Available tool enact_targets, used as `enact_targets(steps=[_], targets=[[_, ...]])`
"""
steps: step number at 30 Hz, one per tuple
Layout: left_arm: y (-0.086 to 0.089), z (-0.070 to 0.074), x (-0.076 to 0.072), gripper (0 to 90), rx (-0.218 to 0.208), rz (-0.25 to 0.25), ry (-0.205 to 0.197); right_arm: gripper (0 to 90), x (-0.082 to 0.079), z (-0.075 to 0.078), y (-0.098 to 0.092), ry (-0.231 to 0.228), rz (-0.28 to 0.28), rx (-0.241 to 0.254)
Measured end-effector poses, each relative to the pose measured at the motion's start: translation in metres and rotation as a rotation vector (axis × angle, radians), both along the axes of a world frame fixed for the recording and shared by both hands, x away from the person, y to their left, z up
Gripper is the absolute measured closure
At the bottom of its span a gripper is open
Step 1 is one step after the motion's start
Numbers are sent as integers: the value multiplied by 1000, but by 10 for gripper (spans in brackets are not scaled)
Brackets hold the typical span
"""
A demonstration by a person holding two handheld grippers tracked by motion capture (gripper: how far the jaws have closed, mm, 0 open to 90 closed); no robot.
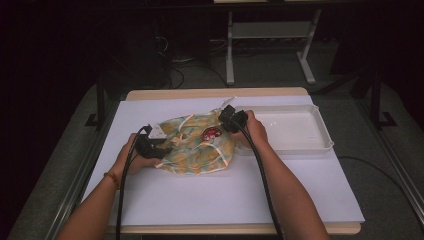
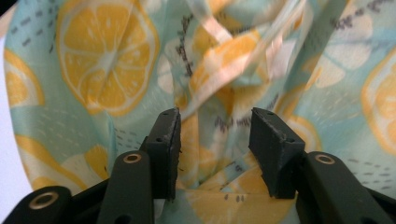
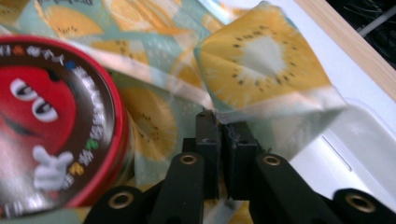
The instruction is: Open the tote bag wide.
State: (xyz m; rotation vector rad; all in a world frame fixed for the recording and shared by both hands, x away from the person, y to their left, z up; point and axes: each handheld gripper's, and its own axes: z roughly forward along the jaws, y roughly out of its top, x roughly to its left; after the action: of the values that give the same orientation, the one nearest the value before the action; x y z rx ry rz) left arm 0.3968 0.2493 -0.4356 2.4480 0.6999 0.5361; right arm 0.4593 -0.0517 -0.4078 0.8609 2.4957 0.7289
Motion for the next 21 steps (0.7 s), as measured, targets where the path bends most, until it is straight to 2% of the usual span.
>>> enact_targets(steps=[1,4,6,7,9,12,17,21], targets=[[1,0,0,523,-14,-1,7,841,0,0,-1,4,9,0],[4,1,-1,507,-15,-1,18,820,-6,0,-1,17,40,-8],[5,2,-2,477,-20,-1,9,736,-10,1,0,29,73,-6],[6,3,-2,458,-27,-2,4,714,-12,1,1,32,98,-23],[6,8,-4,444,-67,-18,-12,638,-16,4,1,18,95,-47],[7,18,-7,431,-130,-24,-44,554,-18,9,-6,33,104,-34],[9,27,-8,448,-190,-22,-77,511,-26,16,-18,49,170,-9],[7,27,-8,493,-174,-46,-70,518,-32,21,-23,46,216,21]])
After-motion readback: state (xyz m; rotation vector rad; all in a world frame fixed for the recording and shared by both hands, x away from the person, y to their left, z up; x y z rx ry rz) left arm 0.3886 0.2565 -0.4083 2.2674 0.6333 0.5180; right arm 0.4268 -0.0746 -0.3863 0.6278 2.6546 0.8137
